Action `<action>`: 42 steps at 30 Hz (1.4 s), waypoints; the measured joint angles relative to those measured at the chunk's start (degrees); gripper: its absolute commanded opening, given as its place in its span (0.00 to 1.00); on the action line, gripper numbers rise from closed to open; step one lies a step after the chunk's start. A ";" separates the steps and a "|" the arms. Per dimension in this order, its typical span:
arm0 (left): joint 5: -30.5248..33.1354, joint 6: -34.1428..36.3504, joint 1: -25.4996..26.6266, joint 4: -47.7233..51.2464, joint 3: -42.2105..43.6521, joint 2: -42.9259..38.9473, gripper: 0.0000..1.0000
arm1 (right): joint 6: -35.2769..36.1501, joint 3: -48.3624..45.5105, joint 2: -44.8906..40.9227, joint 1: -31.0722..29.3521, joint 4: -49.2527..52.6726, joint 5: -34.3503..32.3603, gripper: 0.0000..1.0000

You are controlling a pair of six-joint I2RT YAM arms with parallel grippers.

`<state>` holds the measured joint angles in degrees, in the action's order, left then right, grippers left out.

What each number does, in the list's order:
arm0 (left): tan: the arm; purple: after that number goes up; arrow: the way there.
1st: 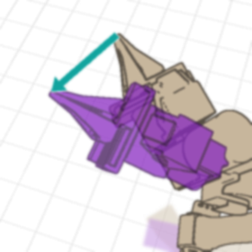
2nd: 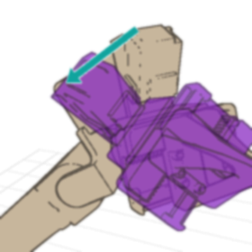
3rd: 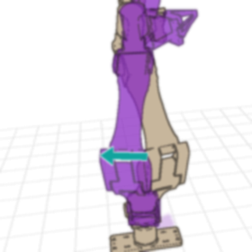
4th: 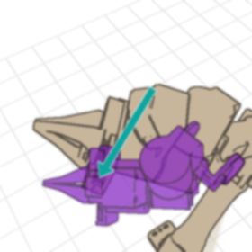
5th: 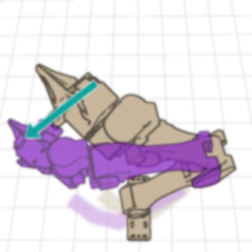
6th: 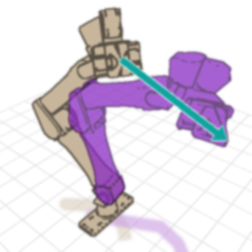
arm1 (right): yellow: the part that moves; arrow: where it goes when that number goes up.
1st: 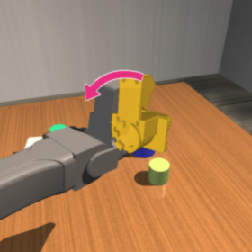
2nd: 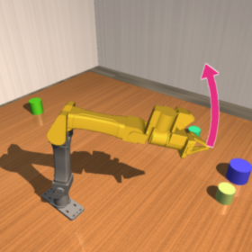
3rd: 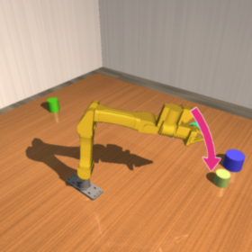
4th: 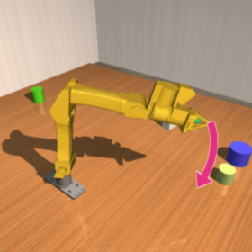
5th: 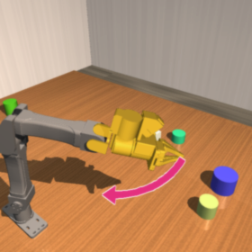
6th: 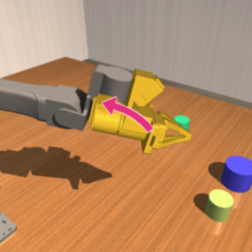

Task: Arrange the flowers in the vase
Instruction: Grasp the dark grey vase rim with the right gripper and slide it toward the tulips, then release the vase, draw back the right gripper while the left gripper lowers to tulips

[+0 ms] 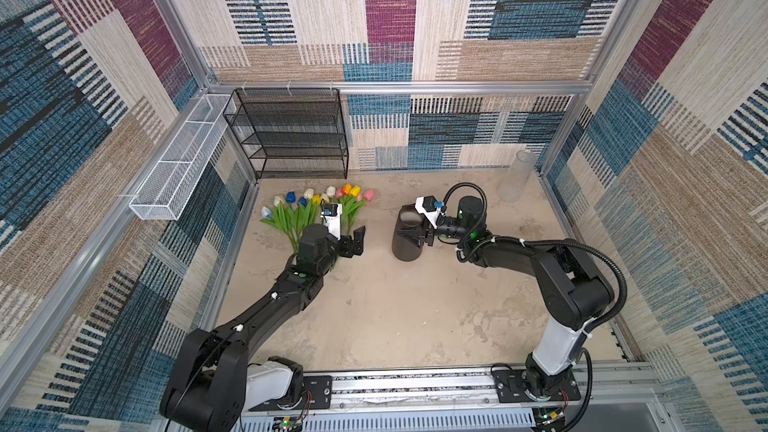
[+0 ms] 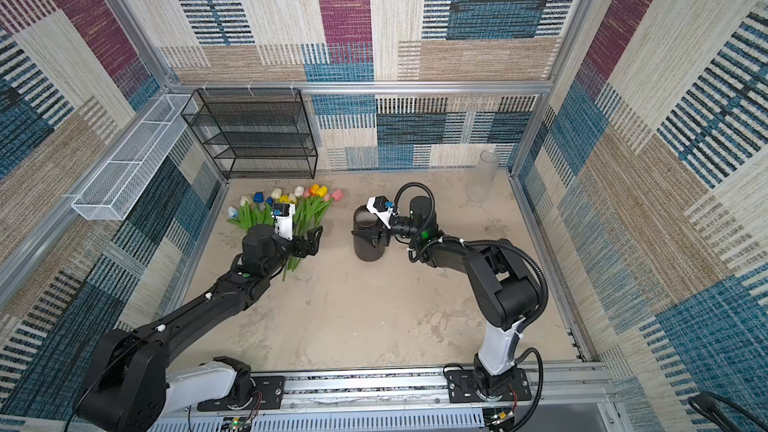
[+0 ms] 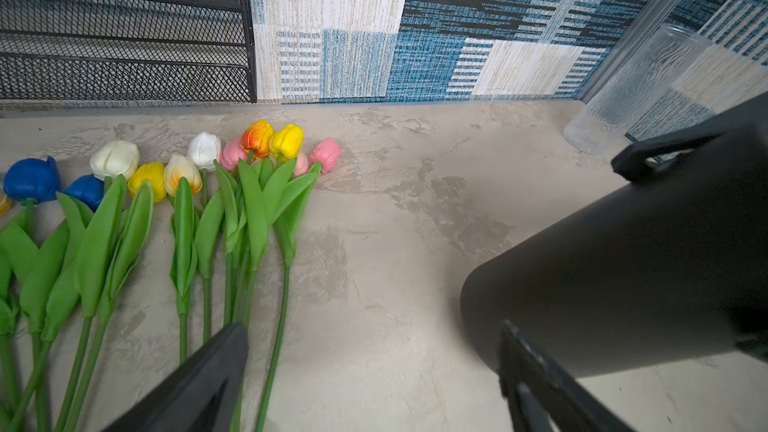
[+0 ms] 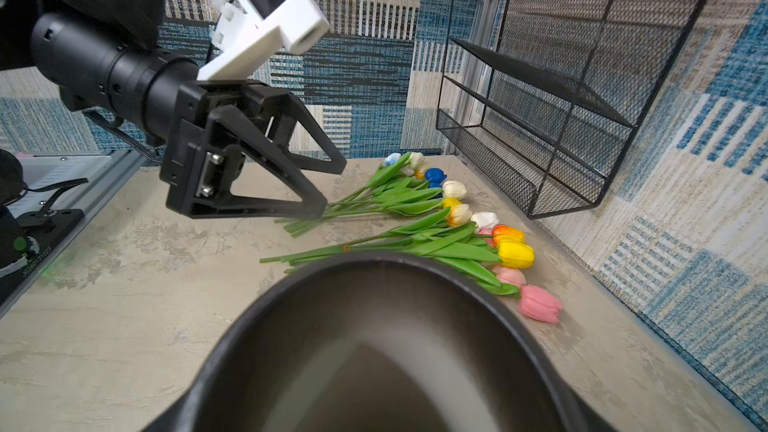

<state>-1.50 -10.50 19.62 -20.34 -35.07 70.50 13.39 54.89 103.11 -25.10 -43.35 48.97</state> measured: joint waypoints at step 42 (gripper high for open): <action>1.88 1.66 -5.16 16.50 -10.71 -3.32 0.94 | 4.15 2.01 -12.74 0.04 5.49 -7.41 1.00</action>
<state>0.38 -8.84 14.46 -3.84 -45.78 67.18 17.54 56.90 90.37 -25.06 -37.87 41.56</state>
